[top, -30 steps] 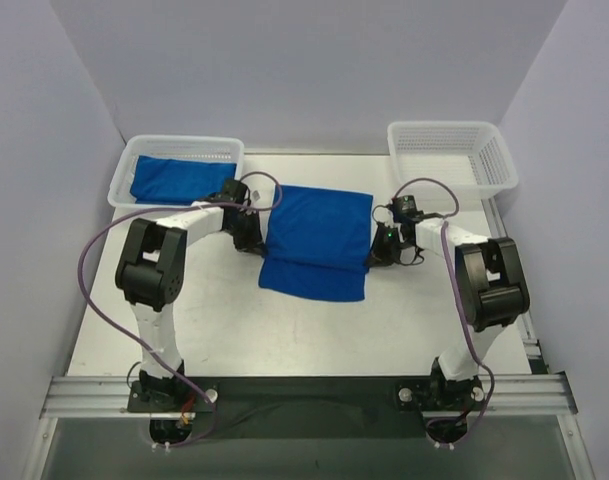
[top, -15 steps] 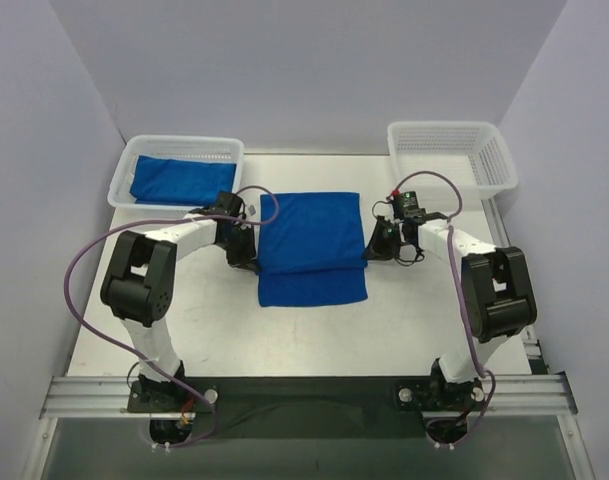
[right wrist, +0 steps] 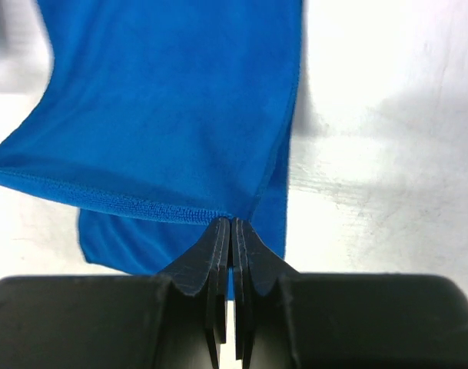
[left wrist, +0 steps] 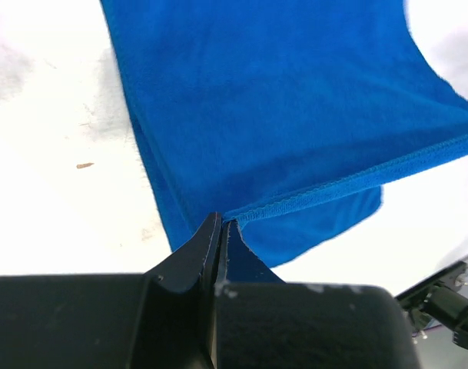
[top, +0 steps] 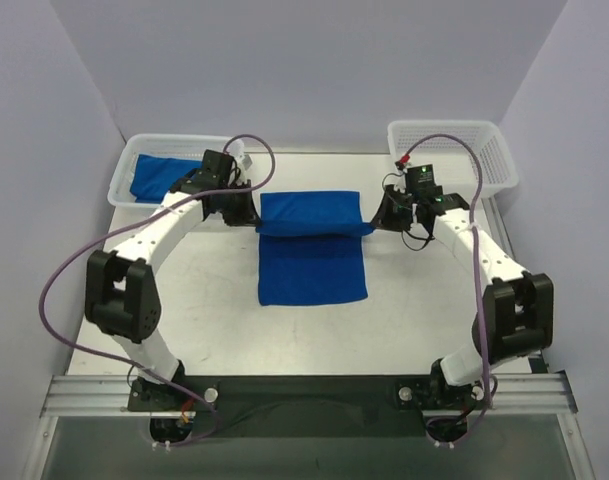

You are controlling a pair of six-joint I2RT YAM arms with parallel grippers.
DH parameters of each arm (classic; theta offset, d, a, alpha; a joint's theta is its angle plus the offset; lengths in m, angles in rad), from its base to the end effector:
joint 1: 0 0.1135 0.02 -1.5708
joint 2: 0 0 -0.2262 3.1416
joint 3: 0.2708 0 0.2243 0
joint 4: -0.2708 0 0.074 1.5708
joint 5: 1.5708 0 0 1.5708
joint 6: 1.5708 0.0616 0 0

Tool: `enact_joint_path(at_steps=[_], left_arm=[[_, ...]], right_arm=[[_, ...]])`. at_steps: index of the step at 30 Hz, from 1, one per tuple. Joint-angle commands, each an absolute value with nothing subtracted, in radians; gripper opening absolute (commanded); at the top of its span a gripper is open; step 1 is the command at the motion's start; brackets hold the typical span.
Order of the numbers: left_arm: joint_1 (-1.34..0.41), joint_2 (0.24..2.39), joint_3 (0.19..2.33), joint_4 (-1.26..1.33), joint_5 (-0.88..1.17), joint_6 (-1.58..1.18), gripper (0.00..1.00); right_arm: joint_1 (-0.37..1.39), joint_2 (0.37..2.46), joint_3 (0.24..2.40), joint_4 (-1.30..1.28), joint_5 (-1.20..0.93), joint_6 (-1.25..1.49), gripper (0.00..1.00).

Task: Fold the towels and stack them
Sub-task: Fold the towel

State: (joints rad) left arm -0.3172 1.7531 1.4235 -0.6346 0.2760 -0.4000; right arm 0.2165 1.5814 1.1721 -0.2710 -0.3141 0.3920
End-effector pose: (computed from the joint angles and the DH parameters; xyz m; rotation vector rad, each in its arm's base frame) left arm 0.3377 -0.1285 0.2133 0.0053 2.6018 -0.6236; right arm 0.3354 0.0933 0.2253 0.0284 2.3004 0.6745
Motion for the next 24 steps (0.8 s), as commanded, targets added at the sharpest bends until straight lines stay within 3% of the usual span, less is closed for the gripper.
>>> enact_joint_path(at_steps=[1, 12, 17, 24], left_arm=[[-0.295, 1.617, 1.462, -0.712, 0.198, -0.393, 0.00], [-0.299, 1.517, 1.160, -0.674, 0.227, -0.417, 0.00], [-0.311, 1.598, 1.011, -0.576, 0.256, -0.426, 0.00], [-0.362, 1.707, 0.963, -0.511, 0.230, -0.437, 0.00]], right_arm=[[0.198, 1.474, 1.212, -0.386, -0.209, 0.336, 0.00], [0.230, 1.354, 1.059, -0.436, -0.259, 0.357, 0.00], [0.250, 1.440, 0.930, -0.378, -0.268, 0.374, 0.00], [0.258, 1.583, 0.854, -0.270, -0.282, 0.400, 0.00]])
